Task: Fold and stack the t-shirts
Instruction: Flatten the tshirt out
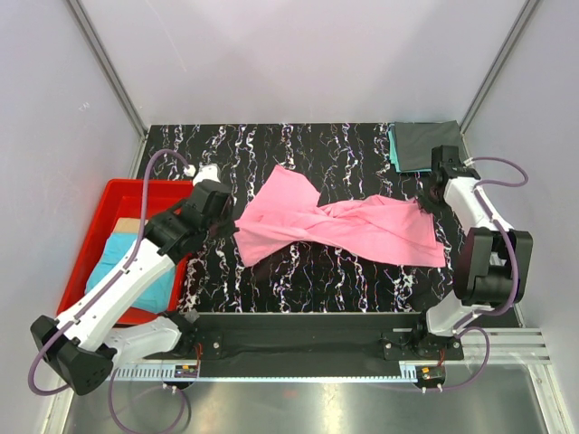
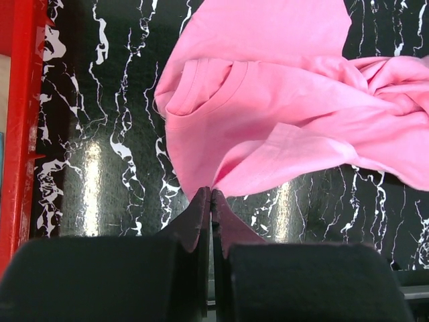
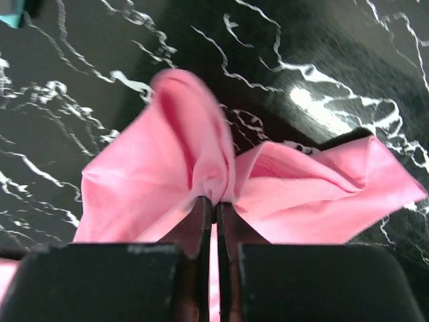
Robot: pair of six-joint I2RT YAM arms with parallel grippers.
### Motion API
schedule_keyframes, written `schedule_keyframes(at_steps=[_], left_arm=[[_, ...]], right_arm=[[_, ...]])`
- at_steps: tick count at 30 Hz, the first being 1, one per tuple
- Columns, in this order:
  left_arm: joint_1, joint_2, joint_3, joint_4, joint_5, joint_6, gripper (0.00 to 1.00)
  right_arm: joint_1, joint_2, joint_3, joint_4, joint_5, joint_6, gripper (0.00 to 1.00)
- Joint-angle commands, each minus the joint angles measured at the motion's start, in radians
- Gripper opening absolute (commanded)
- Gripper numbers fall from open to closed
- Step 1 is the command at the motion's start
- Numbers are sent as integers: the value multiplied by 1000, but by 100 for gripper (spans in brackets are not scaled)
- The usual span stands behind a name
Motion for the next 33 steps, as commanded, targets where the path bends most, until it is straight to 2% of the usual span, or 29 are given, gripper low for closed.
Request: schedule_keyframes(at_steps=[1,5,6,7,8,11,12,17,22,24,28,30,33], left_arm=[[-3,-45,0,18,10,9,0],[-3,-76,-3,10,34,6,0],[-3,-87,-3,12,40,7,0],[-3,-90,-5,16,51,12,0],[-3,-87,-6,22,81,26,0],[-3,-67,-11,58,144,47,0],[-3,-63,-25,85,161,47,0],[-3,-44,-60,157,224,62,0],[-3,-1,-109,245,339,67,0],[-3,8,-133,277,378,63,0],[-3,10,-158,315,410,61,0],[-3,13,-163,329,421,60,0],[-3,17,-180,360,445,55,0]], right_arm=[[4,41,72,-23,18,-54,0],[12,107,129,-20,-60,-105,0],[15,142,147,-52,-83,-139,7],[20,158,173,-94,-76,-142,20],[24,170,225,-140,-47,-137,38],[27,159,282,-323,45,-64,56],[29,129,282,-386,53,-23,69],[17,3,142,-451,24,70,67],[-19,-152,-30,-415,10,133,52],[-34,-199,-75,-393,-2,160,51],[-141,-218,-222,-287,-120,159,48],[-207,-181,-241,-258,-161,130,44],[-229,-143,-258,-244,-117,125,41]])
